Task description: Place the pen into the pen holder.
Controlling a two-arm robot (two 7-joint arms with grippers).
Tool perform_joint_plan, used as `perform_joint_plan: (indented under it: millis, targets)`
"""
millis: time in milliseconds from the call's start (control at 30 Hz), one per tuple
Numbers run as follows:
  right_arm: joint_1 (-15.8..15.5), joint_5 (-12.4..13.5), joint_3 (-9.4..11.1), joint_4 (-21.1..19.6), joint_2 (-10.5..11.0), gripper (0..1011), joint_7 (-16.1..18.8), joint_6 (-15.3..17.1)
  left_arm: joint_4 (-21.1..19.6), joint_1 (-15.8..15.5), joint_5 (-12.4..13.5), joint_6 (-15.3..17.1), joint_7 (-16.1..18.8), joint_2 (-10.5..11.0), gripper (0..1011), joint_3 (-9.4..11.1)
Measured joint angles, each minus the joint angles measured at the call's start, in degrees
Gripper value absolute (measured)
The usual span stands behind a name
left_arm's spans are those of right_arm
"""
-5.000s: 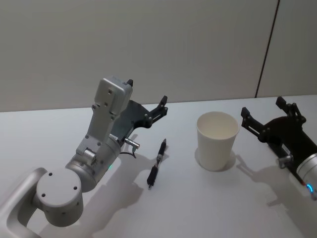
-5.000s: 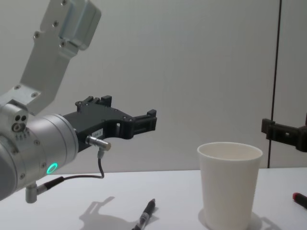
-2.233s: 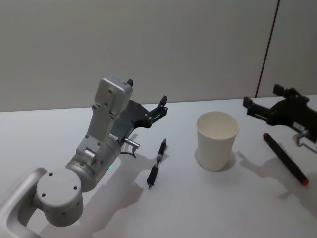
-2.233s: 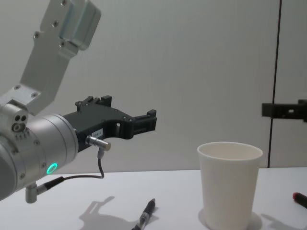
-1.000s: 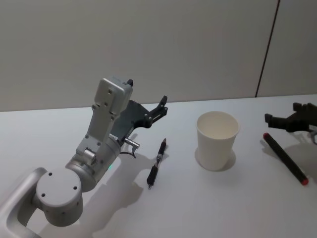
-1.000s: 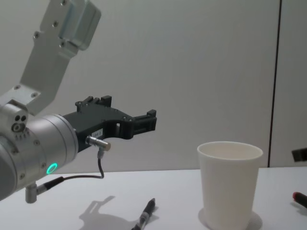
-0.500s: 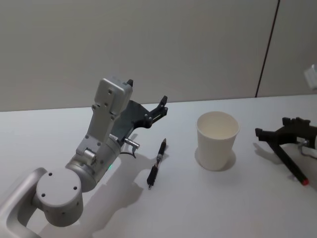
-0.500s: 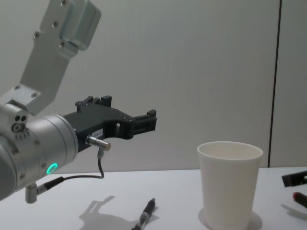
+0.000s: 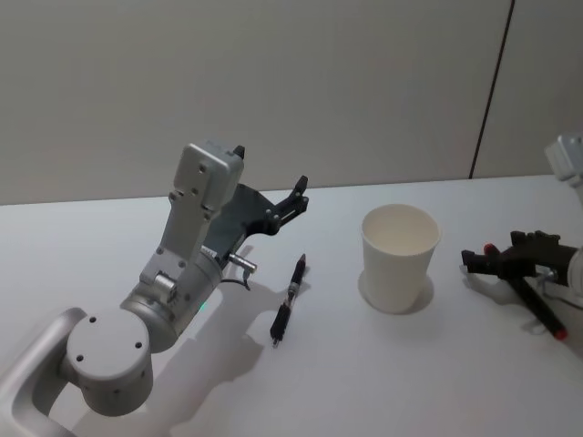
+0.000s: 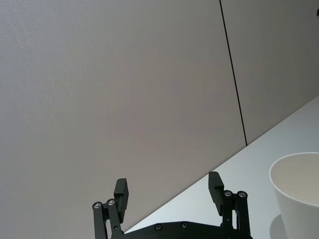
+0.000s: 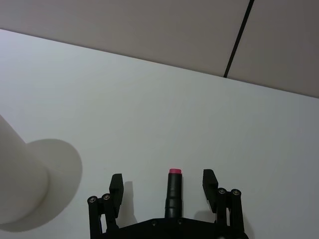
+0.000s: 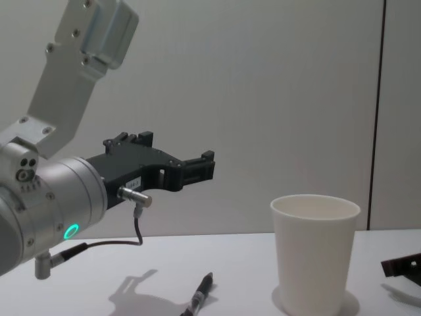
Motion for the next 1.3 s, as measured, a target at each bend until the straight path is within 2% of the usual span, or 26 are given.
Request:
perform_joint_plan:
  millis: [733,933,1300]
  targets:
    - [-0.64,0.6,-0.79,1.56,-0.79,996,-1.25,-1.06,0.0,0.0,0.0,0.0,0.0,0.0,1001,0.0]
    - [-0.71,0.76,-0.84,1.68,-0.89,870,-1.4,-1.23,0.0,0.0,0.0,0.0,0.0,0.0,1001,0.0]
    - [-0.76,0.92,-0.85,1.79,-0.97,787,-1.5,-1.27,0.0,0.0,0.0,0.0,0.0,0.0,1001,0.0]
